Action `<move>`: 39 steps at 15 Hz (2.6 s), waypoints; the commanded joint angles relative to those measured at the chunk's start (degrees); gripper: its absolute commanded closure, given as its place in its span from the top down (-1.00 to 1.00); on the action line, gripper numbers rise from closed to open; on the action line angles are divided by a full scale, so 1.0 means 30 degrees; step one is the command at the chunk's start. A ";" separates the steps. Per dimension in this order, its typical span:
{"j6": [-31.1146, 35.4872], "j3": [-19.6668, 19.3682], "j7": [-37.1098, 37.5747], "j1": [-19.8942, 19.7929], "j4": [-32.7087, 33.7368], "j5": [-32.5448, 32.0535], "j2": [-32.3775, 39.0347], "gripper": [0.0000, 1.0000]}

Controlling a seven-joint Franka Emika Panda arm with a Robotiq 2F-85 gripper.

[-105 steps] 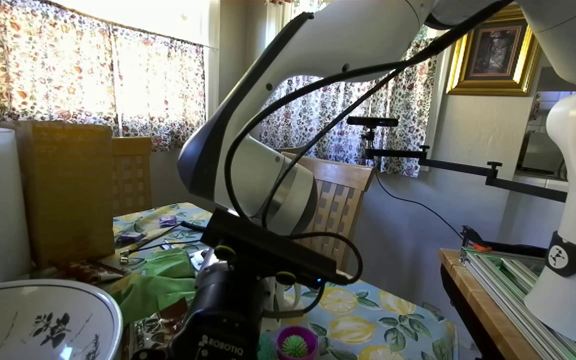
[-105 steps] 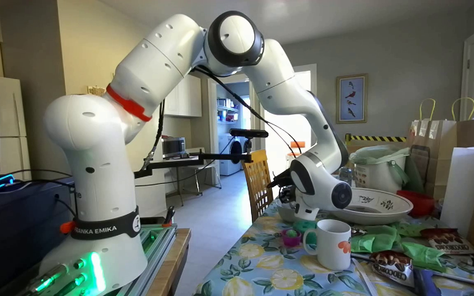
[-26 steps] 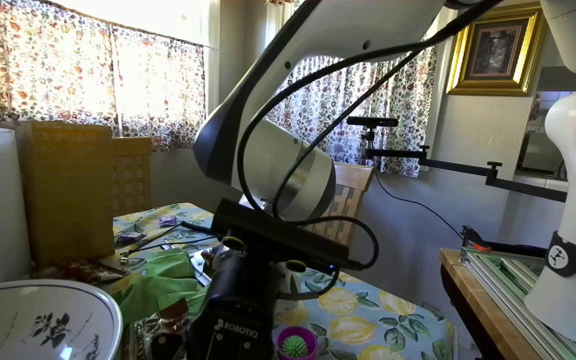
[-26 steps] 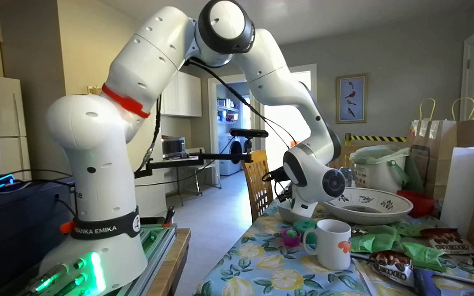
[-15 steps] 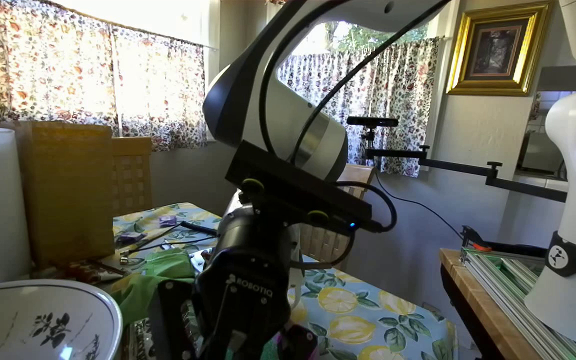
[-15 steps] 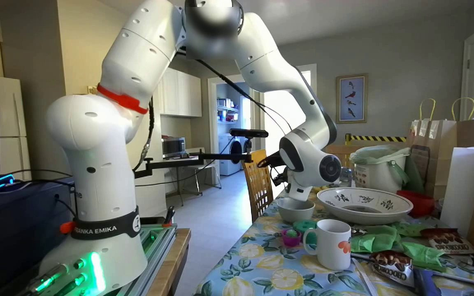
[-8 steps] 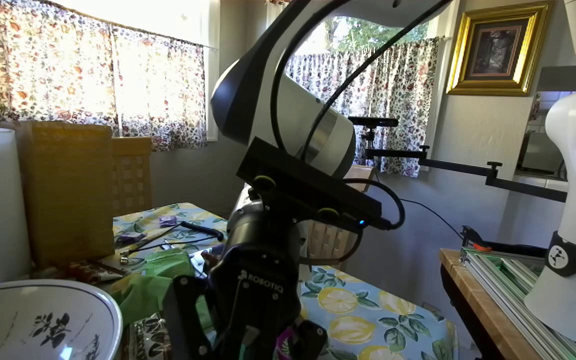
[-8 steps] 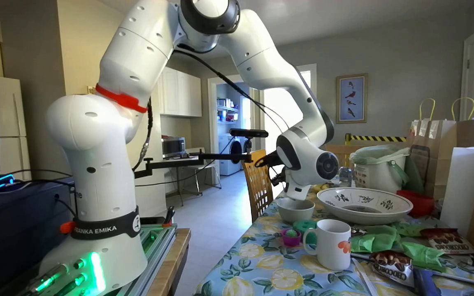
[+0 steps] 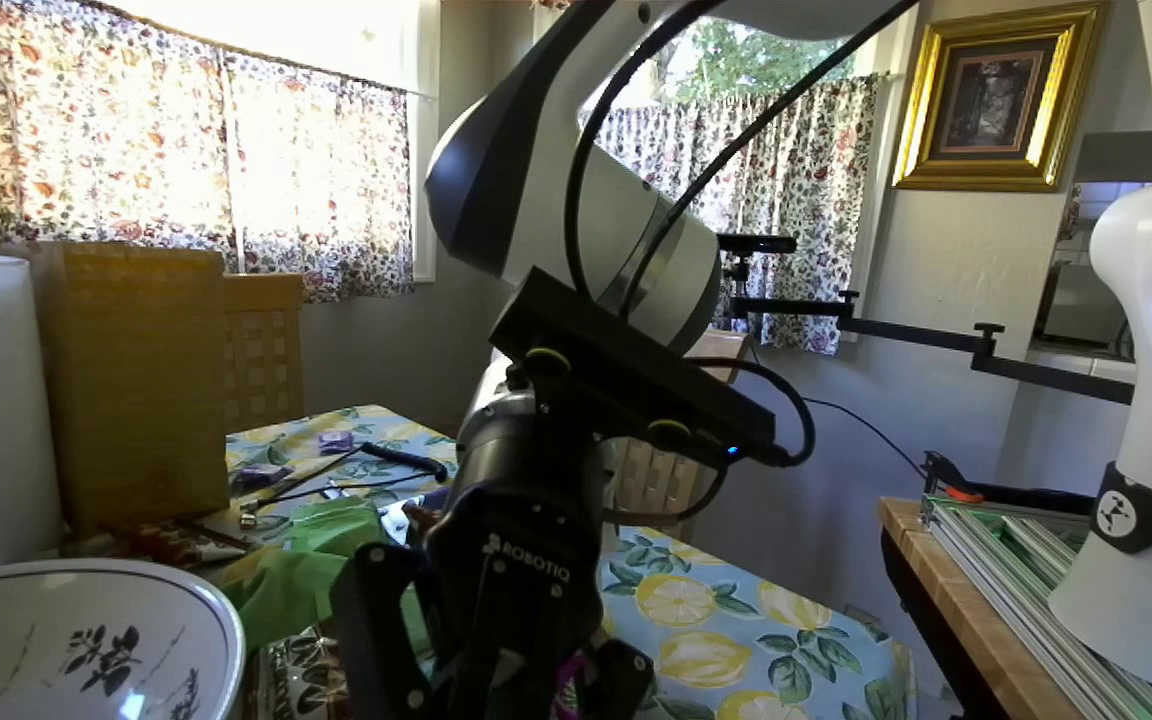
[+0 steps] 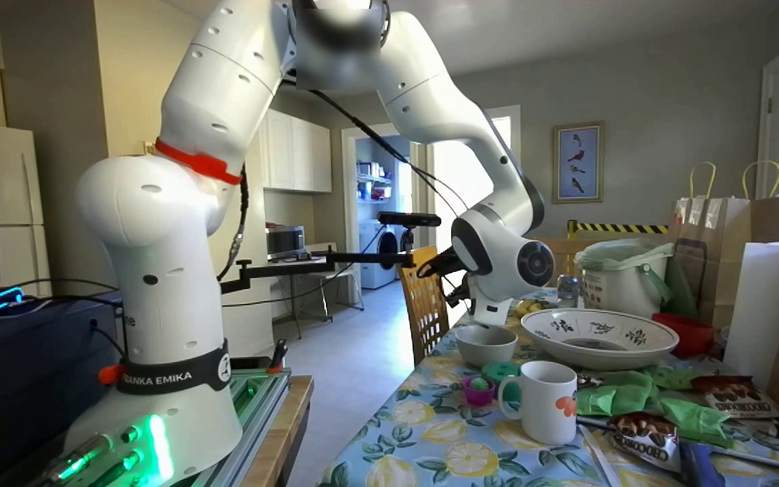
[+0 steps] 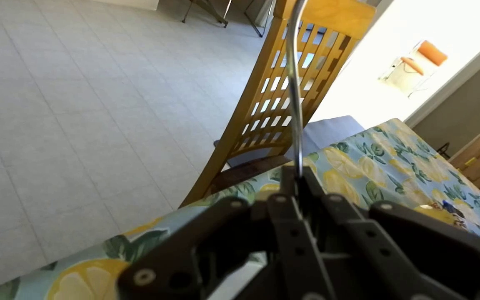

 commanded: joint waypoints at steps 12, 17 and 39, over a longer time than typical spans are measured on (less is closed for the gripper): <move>-0.1244 0.0062 -0.0433 -0.0194 -0.0421 -0.4277 -0.2081 -0.96; -0.3071 -0.0484 0.0382 -0.0995 0.0262 -0.6932 -0.2873 -0.96; -0.5101 -0.3077 -0.2092 -0.5072 -0.1740 -0.9833 -0.3305 -0.96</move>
